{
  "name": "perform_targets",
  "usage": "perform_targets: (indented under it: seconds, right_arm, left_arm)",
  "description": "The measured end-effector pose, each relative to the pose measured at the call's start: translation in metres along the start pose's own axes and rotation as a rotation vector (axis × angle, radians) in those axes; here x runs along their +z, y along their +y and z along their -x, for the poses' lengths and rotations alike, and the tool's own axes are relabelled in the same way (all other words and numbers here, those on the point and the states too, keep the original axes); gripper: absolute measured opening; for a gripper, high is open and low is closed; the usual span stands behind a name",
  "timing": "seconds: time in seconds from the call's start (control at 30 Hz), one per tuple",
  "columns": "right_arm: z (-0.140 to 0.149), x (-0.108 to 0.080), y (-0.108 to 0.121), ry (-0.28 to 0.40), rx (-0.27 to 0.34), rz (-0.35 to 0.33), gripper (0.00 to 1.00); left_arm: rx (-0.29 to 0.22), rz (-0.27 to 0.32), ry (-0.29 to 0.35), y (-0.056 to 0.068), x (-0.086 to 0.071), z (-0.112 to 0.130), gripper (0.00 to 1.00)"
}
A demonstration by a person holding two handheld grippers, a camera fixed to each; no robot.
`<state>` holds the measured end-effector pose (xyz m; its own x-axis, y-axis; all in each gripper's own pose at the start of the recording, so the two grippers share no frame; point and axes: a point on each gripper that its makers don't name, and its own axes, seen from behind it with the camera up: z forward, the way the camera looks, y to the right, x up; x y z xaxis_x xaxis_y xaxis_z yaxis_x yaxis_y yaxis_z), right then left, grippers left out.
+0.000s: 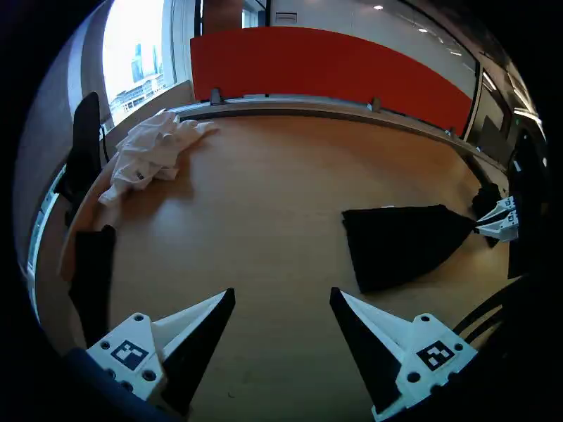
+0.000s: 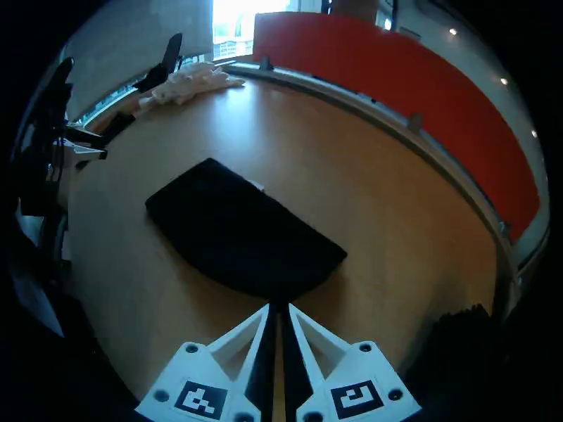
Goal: Fold towel
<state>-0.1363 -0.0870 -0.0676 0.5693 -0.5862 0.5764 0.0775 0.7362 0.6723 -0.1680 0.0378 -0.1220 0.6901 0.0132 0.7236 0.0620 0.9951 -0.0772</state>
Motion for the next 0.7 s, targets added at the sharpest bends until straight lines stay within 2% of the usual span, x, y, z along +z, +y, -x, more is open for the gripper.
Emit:
perform_targets:
  seconds: [0.37,0.7]
  right_arm:
    - [-0.038,-0.031,0.019,0.071,-0.045,0.043,0.04]
    - [-0.063,-0.048,0.024,0.116,-0.082,0.06,0.04]
  left_arm:
    - [0.004,0.005,0.004,0.004,0.0,-0.003,1.0]
    - [0.004,0.008,0.009,0.006,-0.001,-0.005,1.0]
